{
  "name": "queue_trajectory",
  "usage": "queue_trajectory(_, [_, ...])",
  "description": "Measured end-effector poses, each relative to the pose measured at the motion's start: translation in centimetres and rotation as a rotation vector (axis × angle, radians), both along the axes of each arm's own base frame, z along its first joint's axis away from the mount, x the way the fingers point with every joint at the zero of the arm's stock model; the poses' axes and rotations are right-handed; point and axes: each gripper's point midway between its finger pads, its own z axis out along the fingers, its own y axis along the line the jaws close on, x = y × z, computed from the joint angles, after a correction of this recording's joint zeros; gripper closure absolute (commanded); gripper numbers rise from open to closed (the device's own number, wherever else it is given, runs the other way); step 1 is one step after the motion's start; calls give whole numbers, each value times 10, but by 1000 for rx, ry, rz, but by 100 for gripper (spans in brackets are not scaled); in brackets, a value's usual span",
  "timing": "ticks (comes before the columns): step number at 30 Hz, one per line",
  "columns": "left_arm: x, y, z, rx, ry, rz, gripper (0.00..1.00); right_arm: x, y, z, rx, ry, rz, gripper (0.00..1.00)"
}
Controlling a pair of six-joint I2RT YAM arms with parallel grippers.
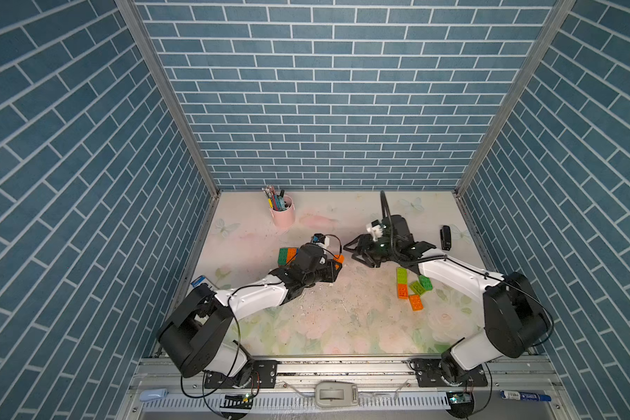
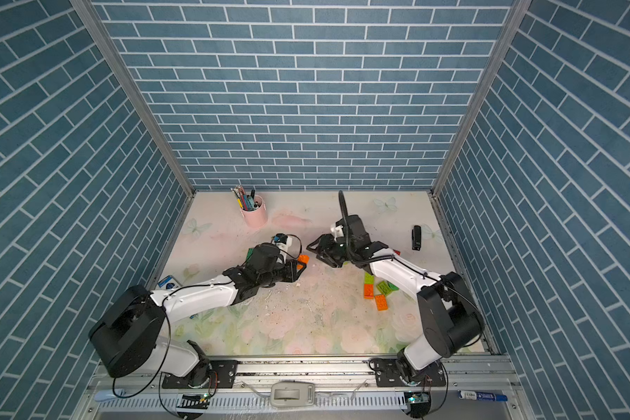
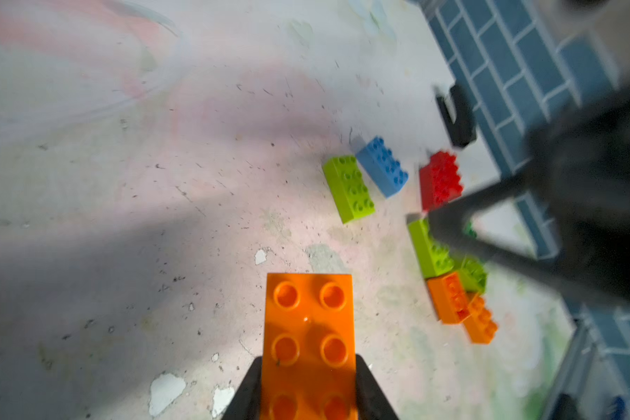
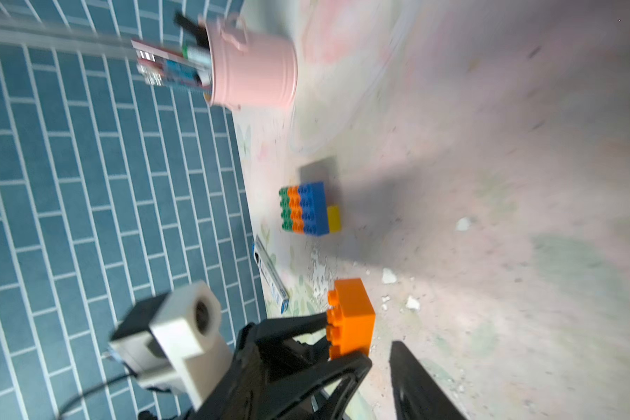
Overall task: Assemble a rectangle with lego
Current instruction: Adjust the lego brick at the center of the board.
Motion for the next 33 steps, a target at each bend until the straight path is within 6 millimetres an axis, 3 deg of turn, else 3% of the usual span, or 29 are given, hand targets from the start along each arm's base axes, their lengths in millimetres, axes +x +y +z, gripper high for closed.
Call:
queue_trajectory(4, [-12,-39,-26,164,-16,-150,90,17,-48,-5,-81,-19,-85,42])
queue_trajectory(9, [-12,-61,-55,350,-48,-253,75,6,-59,-27,-180,18,-63,43])
queue_trajectory(13, [-18,-58,-72,443,-43,-308,46,0,-67,-41,-257,28,-41,44])
queue_trajectory(20, [-24,-44,-67,466,-41,-342,34,-9,-85,-71,-437,57,30,46])
queue_trajectory(23, [-34,-24,-42,403,-53,-327,30,-12,-84,-77,-482,62,80,45])
queue_trajectory(25, [-35,-3,-12,314,-76,-274,30,-18,-75,-84,-509,69,135,42])
queue_trajectory(29, [-12,47,39,155,-136,-86,30,-32,-43,-102,-553,79,264,39])
queue_trajectory(33, [10,100,54,99,-144,106,30,-39,-16,-124,-580,102,351,39])
